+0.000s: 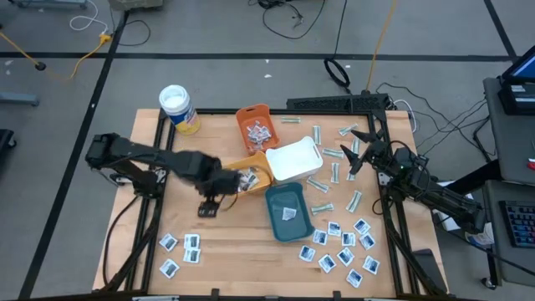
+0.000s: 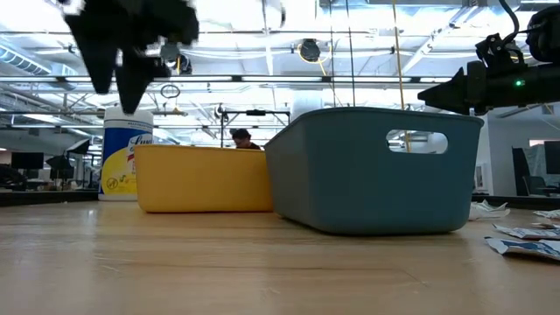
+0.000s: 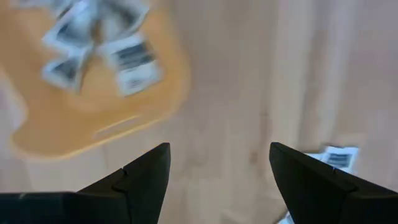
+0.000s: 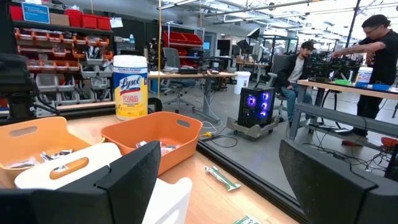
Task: Pick & Place First Aid Supplies
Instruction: Put the black towelette pack into the yellow bin
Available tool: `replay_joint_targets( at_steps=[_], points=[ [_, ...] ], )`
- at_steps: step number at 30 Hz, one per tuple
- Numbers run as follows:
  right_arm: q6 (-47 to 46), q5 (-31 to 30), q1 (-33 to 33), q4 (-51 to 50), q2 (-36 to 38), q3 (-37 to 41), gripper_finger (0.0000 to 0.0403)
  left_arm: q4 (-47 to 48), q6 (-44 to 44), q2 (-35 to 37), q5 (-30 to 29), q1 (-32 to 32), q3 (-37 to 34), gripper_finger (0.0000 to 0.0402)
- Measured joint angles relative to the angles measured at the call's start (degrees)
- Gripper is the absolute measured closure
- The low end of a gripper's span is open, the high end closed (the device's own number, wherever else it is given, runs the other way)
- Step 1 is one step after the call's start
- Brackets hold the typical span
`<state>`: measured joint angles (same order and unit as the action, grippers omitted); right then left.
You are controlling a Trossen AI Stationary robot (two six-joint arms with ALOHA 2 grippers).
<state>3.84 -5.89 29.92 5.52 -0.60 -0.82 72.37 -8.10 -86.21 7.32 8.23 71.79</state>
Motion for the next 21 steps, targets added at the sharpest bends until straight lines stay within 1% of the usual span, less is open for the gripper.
replay_joint_targets(
  at_steps=[6, 13, 18, 21],
  points=[
    [0.0, 0.0, 0.0, 0.0, 0.0, 0.0, 0.008, 0.3, -2.3, 0.1, 0.2, 13.5, 0.1, 0.0115],
    [0.0, 0.0, 0.0, 0.0, 0.0, 0.0, 0.008, 0.3, -5.4, 0.1, 0.2, 28.7, 0.1, 0.0129],
    [0.0, 0.0, 0.0, 0.0, 0.0, 0.0, 0.008, -0.1, -5.5, 0.1, -0.3, 35.9, 0.1, 0.0139],
    [0.0, 0.0, 0.0, 0.0, 0.0, 0.0, 0.008, -0.5, -5.9, -0.3, -2.7, 38.2, 0.0, 0.0143]
  ],
)
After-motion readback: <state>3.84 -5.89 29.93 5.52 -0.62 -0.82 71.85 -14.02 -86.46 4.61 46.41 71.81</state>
